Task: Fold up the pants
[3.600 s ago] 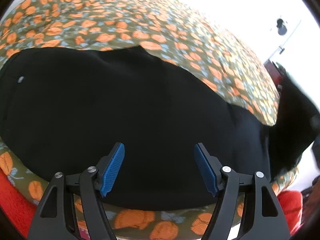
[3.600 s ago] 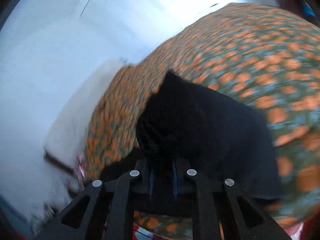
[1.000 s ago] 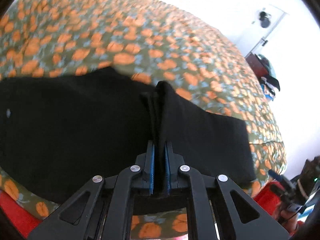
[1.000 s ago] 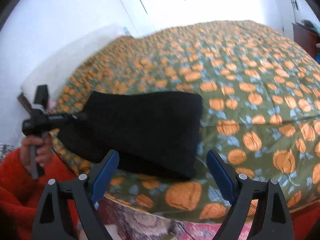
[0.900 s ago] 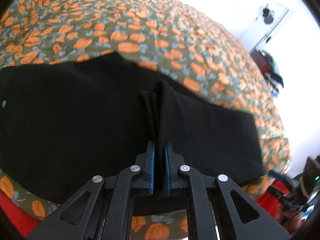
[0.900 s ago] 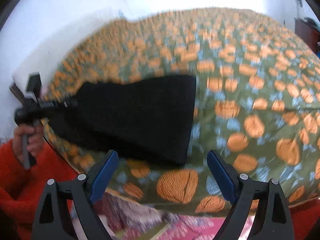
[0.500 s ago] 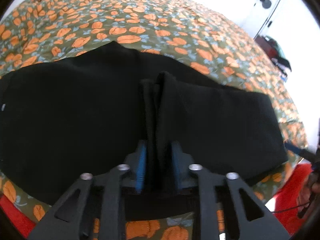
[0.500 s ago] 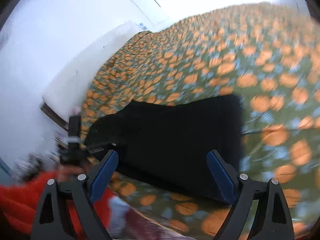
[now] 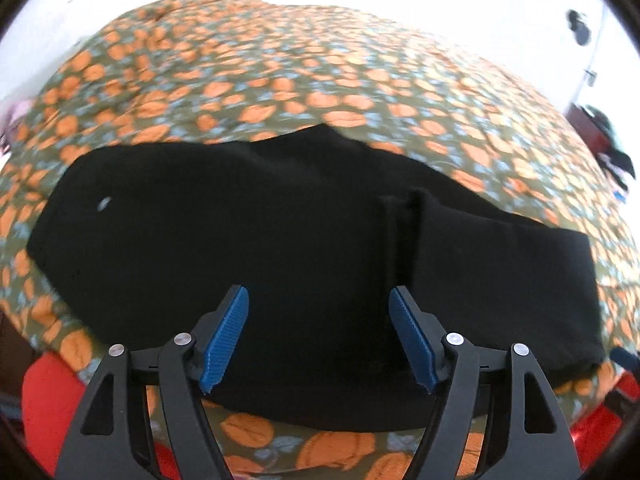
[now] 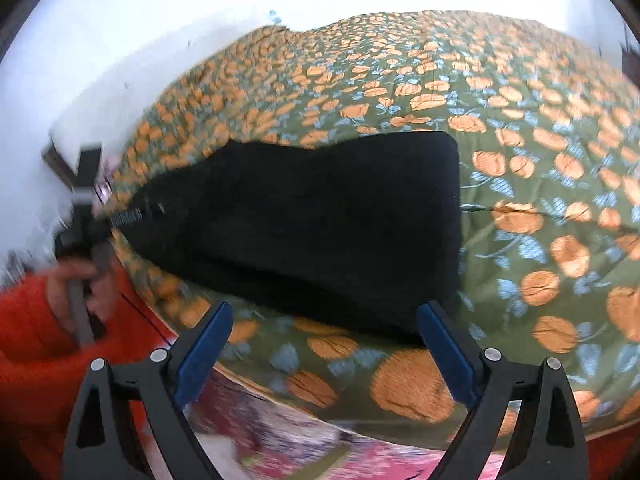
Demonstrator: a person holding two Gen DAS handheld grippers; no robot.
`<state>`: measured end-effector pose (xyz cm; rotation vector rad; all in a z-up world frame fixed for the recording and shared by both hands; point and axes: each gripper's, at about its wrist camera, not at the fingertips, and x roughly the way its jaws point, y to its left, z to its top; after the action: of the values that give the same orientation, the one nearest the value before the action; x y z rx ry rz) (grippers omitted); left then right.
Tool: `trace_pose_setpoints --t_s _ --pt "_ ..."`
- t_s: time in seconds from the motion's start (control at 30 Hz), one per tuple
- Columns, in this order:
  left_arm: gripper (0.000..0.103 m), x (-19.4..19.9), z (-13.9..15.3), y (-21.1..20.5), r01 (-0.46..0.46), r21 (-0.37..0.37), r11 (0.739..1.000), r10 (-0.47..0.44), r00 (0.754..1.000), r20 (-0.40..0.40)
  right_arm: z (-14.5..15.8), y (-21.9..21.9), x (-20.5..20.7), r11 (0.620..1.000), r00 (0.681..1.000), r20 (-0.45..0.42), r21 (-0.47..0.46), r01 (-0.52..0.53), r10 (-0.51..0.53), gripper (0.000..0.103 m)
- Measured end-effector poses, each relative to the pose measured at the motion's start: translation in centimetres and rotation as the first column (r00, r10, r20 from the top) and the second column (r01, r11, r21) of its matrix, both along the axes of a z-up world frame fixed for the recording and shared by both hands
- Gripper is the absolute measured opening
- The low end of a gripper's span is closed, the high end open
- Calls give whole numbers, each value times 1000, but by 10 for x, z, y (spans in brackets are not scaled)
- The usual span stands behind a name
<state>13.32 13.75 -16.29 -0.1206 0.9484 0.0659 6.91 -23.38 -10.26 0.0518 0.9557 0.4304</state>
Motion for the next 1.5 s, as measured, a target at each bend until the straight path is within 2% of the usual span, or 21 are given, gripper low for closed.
trace_pose_setpoints --t_s 0.17,0.33,0.47,0.53,0.57,0.63,0.7,0.77,0.83,0.87,0.93,1.0,1.03,1.07,1.1,1.23,1.33,1.4,1.47,1.5 --pt "75 -2 2 15 -82 9 997 82 997 11 4 -4 -4 1000 999 32 -27 16 -15 93" --pt "75 1 10 16 -100 13 995 99 993 64 7 -3 -9 999 998 56 -53 13 -10 93" --pt "75 -8 32 -5 -6 31 999 0 983 184 15 -14 -5 998 995 87 -22 52 -50 93" --pt "77 -17 39 -17 73 37 997 -79 971 227 17 -27 -1 995 990 96 10 103 -104 93" --pt "79 -22 38 -24 125 41 991 -131 963 234 19 -40 3 986 983 91 51 158 -162 93" --pt "79 -27 35 -37 211 42 977 -215 950 226 23 -58 11 962 966 57 123 244 -253 93" --pt "79 -30 28 -50 292 38 956 -293 934 206 29 -66 22 941 958 27 199 274 -284 93" --pt "79 -27 21 -62 353 46 935 -355 917 183 39 -54 43 942 973 8 253 222 -232 93" --pt "79 -22 13 -74 387 60 920 -392 908 147 44 -36 60 951 988 10 269 148 -157 93" --pt "79 -18 6 -77 400 57 915 -404 907 114 44 -23 78 959 995 -6 264 99 -101 93" --pt "79 -13 -2 -85 413 39 910 -414 908 58 32 -9 105 968 996 -49 235 85 -76 93" --pt "79 -5 -14 -86 411 15 911 -411 912 1 8 -10 128 974 985 -130 179 136 -114 93" --pt "79 -4 -15 -86 410 13 912 -410 912 -1 -16 -14 143 974 959 -233 115 195 -164 93" --pt "79 -4 -14 -86 407 15 913 -407 913 4 -25 -18 146 970 948 -257 104 219 -187 88" --pt "79 -6 -11 -86 404 13 915 -404 915 11 -24 -20 143 968 951 -241 112 225 -193 85" --pt "79 -15 3 -75 408 -59 911 -405 913 56 19 -16 106 971 981 -90 151 186 -174 86" --pt "84 -11 2 -63 378 -104 920 -375 926 48 35 -13 73 976 987 -10 148 163 -163 94" --pt "84 2 -12 -56 344 -133 929 -349 937 -15 26 -10 61 980 988 -17 127 153 -152 95" --pt "83 10 -26 -52 322 -146 935 -335 939 -75 4 -9 58 982 984 -84 89 164 -157 95" --pt "82 10 -25 -51 317 -152 936 -331 941 -73 -5 -11 57 981 979 -114 75 181 -172 95"
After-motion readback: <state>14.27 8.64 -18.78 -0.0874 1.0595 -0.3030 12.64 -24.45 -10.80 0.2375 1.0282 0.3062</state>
